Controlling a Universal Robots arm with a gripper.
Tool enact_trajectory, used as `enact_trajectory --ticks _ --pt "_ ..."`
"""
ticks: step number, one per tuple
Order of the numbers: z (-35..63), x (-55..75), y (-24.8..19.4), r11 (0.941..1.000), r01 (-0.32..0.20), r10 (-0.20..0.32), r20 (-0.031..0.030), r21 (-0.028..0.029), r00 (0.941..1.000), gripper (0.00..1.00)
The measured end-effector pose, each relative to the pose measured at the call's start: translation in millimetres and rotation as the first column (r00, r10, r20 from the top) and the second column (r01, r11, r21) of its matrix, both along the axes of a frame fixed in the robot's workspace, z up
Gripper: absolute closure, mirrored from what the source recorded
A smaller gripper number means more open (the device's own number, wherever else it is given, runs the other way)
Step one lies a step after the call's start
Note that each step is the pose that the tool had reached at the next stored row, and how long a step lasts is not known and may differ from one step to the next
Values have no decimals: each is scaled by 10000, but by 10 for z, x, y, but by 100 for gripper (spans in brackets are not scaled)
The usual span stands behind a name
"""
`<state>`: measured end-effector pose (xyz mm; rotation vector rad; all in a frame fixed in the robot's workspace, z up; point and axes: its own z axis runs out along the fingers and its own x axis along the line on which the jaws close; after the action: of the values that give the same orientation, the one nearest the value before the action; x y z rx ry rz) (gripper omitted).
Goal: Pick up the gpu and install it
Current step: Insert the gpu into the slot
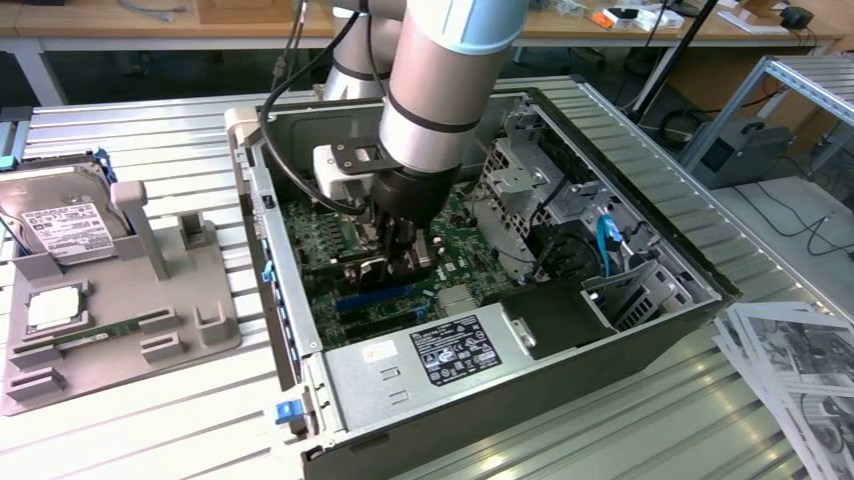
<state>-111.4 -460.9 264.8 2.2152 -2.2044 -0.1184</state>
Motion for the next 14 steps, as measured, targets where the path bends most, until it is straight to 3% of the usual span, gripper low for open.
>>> enact_trajectory --ticks 14 --pt "-27 -3 0 10000 0 0 -16 5 10000 73"
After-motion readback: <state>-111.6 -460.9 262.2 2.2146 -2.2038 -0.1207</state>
